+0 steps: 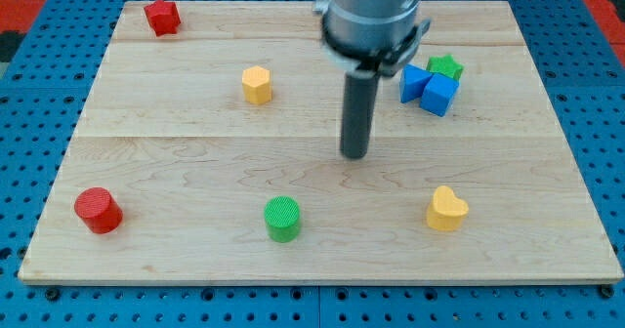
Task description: Push the green circle close to the blue triangle
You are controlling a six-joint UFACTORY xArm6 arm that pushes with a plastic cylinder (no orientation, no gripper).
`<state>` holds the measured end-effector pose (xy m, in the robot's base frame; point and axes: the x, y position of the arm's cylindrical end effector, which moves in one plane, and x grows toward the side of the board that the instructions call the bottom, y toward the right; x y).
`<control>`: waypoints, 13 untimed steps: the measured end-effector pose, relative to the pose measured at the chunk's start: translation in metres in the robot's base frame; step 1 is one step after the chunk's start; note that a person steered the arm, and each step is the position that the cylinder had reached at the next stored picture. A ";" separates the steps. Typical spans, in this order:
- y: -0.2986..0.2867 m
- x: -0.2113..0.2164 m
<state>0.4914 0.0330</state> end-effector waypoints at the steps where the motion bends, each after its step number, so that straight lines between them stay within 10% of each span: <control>1: 0.000 0.060; 2: -0.012 0.110; 4: -0.074 0.015; 7: -0.170 0.046; 13: -0.150 0.004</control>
<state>0.4956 -0.1174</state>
